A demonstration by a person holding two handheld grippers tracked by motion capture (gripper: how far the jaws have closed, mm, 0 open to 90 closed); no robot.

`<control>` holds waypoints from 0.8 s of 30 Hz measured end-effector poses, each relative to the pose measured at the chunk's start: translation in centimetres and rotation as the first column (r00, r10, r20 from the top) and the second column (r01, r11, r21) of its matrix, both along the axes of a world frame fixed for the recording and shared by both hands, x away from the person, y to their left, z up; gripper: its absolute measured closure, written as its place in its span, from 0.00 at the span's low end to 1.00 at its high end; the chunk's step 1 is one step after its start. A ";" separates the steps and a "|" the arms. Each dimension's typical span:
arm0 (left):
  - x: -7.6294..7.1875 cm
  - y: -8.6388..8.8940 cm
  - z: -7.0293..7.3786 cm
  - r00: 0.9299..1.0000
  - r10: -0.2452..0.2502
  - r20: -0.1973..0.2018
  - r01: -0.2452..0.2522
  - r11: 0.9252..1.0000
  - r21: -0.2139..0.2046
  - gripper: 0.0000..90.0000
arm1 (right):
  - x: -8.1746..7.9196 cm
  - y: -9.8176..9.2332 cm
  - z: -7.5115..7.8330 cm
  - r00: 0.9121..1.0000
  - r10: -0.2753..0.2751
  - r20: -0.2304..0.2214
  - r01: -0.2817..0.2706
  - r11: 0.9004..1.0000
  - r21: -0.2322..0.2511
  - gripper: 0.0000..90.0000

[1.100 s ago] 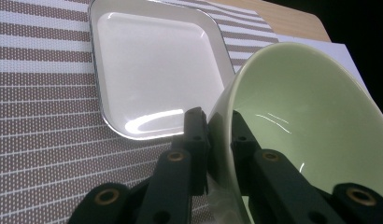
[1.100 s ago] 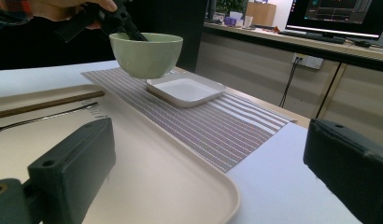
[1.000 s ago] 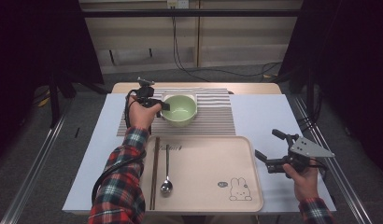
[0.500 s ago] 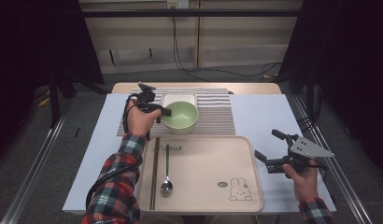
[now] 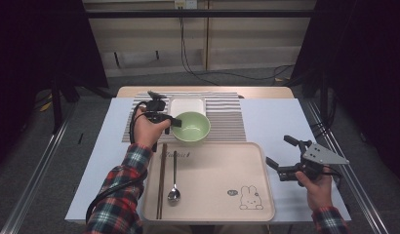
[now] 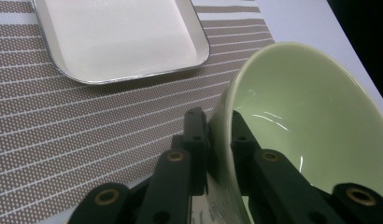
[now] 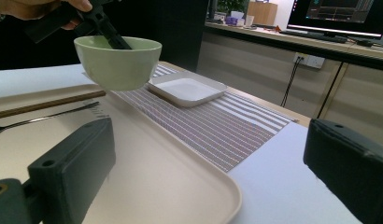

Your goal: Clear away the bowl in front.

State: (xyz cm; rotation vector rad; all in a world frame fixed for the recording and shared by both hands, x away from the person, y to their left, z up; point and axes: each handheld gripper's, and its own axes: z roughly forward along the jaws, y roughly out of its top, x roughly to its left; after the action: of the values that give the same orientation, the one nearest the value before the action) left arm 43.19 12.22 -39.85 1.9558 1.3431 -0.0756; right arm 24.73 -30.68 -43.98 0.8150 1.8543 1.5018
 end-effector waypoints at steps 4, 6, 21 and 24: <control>-0.4 0.0 -0.1 1.000 -0.013 -0.004 0.013 1.000 0.007 0.91 | 0.0 0.0 0.0 1.000 0.004 0.004 -0.004 1.000 0.002 0.02; -0.7 -0.1 -0.1 1.000 -0.007 -0.008 0.007 1.000 0.003 0.91 | 0.0 0.0 0.0 1.000 0.001 0.003 -0.001 1.000 0.001 0.02; -2.1 -0.3 -0.2 0.997 -0.079 -0.018 0.079 0.997 0.010 0.91 | 0.0 0.1 0.0 1.000 0.001 0.002 -0.001 1.000 0.012 0.02; -2.4 -0.5 -0.3 0.996 -0.083 -0.013 0.083 0.996 0.014 0.91 | 0.0 0.1 0.0 1.000 0.000 0.006 0.000 1.000 0.010 0.02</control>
State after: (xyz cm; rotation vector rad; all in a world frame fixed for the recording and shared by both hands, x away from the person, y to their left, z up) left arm 40.75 11.76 -40.13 2.0266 1.2735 -0.1187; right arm 24.72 -30.63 -43.94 0.8147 1.8441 1.5136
